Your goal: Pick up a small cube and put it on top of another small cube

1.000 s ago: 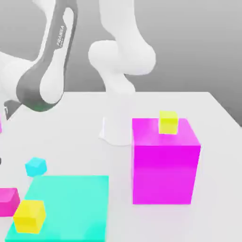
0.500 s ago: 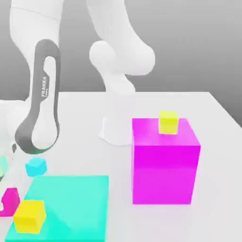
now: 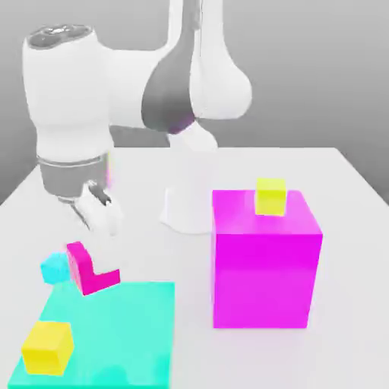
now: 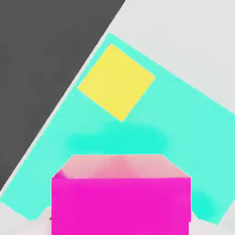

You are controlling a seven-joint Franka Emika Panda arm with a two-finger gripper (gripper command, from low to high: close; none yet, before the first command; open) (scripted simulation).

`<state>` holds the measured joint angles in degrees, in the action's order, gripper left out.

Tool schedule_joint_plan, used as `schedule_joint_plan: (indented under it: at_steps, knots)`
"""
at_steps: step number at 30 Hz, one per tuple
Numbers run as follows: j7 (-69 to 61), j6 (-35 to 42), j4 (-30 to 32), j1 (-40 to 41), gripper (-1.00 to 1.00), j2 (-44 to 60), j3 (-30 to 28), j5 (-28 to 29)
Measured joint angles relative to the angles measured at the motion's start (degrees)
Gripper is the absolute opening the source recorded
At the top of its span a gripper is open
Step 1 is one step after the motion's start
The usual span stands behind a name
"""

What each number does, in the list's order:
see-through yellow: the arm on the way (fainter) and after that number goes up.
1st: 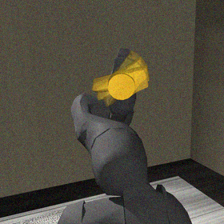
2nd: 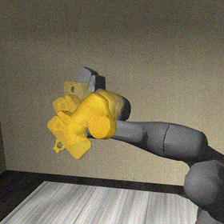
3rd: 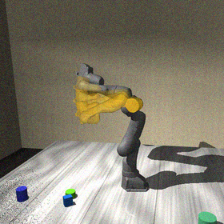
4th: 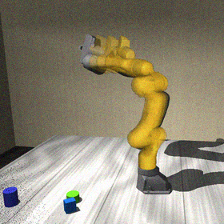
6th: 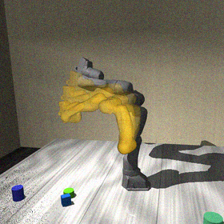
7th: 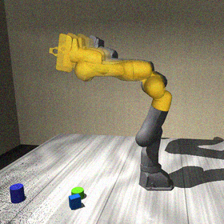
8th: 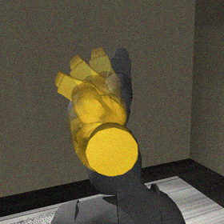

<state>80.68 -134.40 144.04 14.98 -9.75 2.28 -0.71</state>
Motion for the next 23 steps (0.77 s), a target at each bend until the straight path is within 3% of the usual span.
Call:
schedule_joint_plan:
  at_steps: [15,20,21,23]
  knots:
    - [-19.57,22.0,8.74,-22.54,-1.0,-31.02,8.97,-7.56]
    - [-21.57,14.86,15.48,-25.06,-1.0,-30.63,10.81,-9.43]
    - [-21.67,13.36,16.49,-25.09,1.0,-30.15,11.08,-9.68]
    - [-21.67,13.36,16.49,-25.09,1.0,-30.15,11.08,-9.69]
